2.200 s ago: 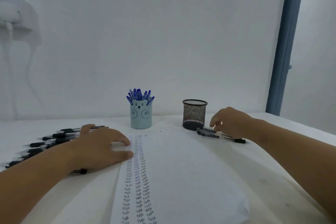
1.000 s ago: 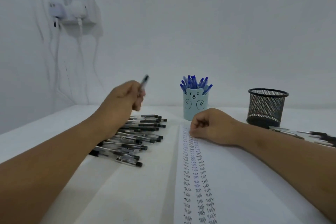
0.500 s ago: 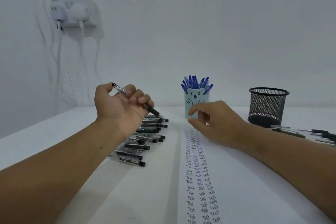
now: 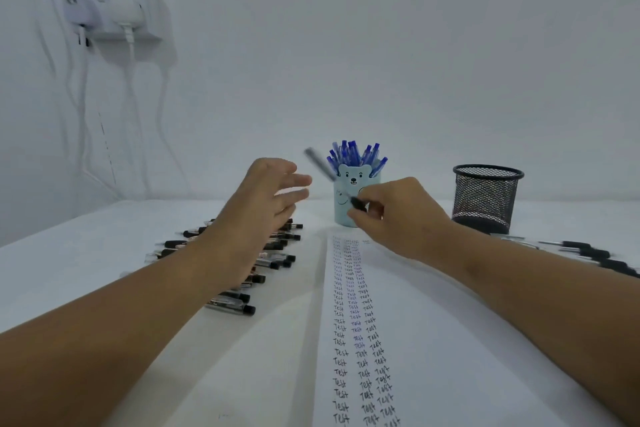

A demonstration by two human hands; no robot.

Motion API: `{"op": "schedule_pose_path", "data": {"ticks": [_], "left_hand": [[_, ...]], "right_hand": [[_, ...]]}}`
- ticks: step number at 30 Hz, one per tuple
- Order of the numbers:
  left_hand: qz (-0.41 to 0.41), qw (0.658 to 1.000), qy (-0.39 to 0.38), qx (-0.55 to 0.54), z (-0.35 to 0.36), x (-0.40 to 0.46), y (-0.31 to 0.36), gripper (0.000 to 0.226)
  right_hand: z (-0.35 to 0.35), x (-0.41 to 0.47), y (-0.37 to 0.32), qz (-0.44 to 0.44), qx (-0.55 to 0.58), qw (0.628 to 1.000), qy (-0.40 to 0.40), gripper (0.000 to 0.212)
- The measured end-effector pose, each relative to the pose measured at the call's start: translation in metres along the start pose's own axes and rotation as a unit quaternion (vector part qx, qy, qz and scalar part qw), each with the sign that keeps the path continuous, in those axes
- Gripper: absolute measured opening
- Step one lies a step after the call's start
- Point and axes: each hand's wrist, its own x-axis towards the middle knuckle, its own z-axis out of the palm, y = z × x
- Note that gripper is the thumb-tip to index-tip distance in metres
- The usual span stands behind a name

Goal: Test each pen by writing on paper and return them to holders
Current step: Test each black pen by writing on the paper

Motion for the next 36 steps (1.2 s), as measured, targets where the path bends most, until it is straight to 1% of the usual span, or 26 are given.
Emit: {"op": "schedule_pose_path", "data": {"ticks": [1,2,3,4,5,6,8,10,12,16,23,27,31,36], "left_hand": [[0.03,0.993,-0.002,0.114,-0.003,-0.001,-0.003,0.019],[0.062,0.971,-0.029,0.228,-0.005,-0.002,-0.005,0.02],[0.089,0.938,-0.072,0.326,-0.007,-0.004,-0.008,0.023],[0.102,0.905,-0.116,0.396,-0.008,-0.007,-0.01,0.023],[0.1,0.879,-0.156,0.439,-0.009,-0.01,-0.011,0.023],[0.094,0.859,-0.185,0.468,-0.009,-0.014,-0.011,0.026],[0.075,0.829,-0.224,0.507,-0.007,-0.015,-0.012,0.038],[0.055,0.805,-0.253,0.534,-0.006,-0.015,-0.011,0.044],[0.044,0.8,-0.26,0.539,-0.007,-0.015,-0.01,0.044],[0.04,0.799,-0.265,0.538,-0.009,-0.012,-0.01,0.044],[0.03,0.811,-0.262,0.523,-0.009,-0.012,-0.011,0.042],[0.028,0.812,-0.256,0.523,-0.01,-0.012,-0.012,0.042],[0.031,0.808,-0.258,0.528,-0.009,-0.013,-0.011,0.042],[0.025,0.811,-0.255,0.526,-0.008,-0.013,-0.011,0.041]], "right_hand": [[0.0,-0.001,0.005,0.044,0.017,0.999,-0.002,0.019],[0.0,-0.002,0.008,0.093,0.07,0.993,-0.008,0.014],[0.0,-0.004,0.01,0.142,0.158,0.977,-0.019,0.008],[0.0,-0.005,0.009,0.187,0.255,0.948,-0.031,0.005],[0.0,-0.006,0.009,0.231,0.331,0.914,-0.043,0.006],[0.0,-0.007,0.009,0.261,0.372,0.889,-0.056,0.007],[-0.001,-0.006,0.009,0.288,0.388,0.872,-0.082,0.008],[-0.003,-0.005,0.008,0.291,0.392,0.867,-0.097,0.012],[-0.004,-0.004,0.006,0.288,0.375,0.875,-0.101,0.017],[-0.002,-0.004,0.004,0.28,0.297,0.905,-0.121,0.031],[0.0,-0.005,0.004,0.258,0.262,0.92,-0.136,0.026],[0.003,-0.004,0.007,0.248,0.247,0.926,-0.141,0.019],[0.001,-0.005,0.007,0.249,0.265,0.92,-0.143,0.023],[0.003,-0.005,0.006,0.236,0.242,0.931,-0.136,0.019]]}}
